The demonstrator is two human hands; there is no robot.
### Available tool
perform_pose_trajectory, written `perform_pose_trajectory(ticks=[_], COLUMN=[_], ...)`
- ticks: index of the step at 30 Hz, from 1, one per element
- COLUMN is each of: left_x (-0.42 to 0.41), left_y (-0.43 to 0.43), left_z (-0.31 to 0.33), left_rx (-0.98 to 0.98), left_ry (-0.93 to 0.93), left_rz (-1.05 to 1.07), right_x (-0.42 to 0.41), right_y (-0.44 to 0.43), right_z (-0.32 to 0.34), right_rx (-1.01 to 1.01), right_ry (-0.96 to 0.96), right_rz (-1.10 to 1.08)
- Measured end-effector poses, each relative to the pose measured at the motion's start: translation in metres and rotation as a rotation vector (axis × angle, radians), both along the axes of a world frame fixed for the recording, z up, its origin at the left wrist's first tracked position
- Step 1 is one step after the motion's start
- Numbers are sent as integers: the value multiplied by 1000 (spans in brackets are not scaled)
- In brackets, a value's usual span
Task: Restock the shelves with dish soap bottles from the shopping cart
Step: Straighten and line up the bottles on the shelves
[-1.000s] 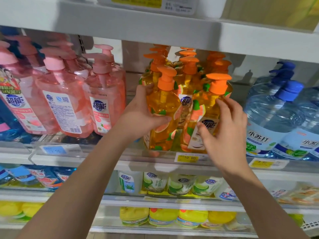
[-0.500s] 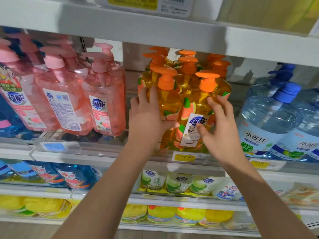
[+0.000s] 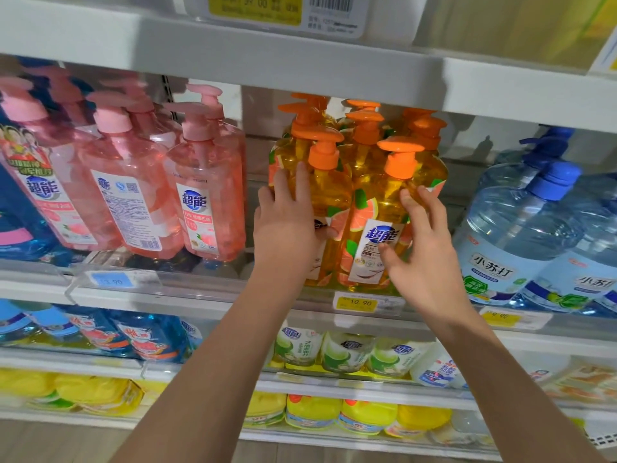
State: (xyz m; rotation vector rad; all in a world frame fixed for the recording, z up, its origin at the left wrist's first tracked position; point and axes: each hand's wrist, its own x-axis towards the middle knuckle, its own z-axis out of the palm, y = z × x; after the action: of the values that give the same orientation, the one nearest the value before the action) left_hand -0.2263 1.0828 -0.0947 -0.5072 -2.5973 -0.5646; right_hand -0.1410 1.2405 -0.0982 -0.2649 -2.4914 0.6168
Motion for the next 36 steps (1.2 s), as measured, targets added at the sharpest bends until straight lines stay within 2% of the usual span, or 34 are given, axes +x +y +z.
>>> perform_pose_trajectory(ticks=[6,10,15,18,20,22,25,28,36], left_x=[0,3,6,11,13,9,-2,-16,-77], left_y=[-2,-8,-27,-51,-72,-96,-135,-173,-217], left_z=[1,-1,-5,-2,-2,-7,-15,-16,9], left_rx=[-13,53,153,189,208,228,309,366,269], left_ry=[-16,-45,-160,-189,-138,-105,-83,-81,-64], left_rz=[-26,-81,-214,-216,-161,-70,56,103,127], right_x=[7,12,17,20,19,12,-10,-40,-104], right_y=[-4,-14,-20,-36,-61,-90,-129,-162,-195], right_z=[5,6,4,2,-1,-5,-5,6,23], right_rx=[6,-6,83,117,142,195,219,179,218], right_ry=[-94,-114,-135,-6,112,148,64,-97,-187], right_rz=[-3,-18,-65,-106,-32,92,229,271,255])
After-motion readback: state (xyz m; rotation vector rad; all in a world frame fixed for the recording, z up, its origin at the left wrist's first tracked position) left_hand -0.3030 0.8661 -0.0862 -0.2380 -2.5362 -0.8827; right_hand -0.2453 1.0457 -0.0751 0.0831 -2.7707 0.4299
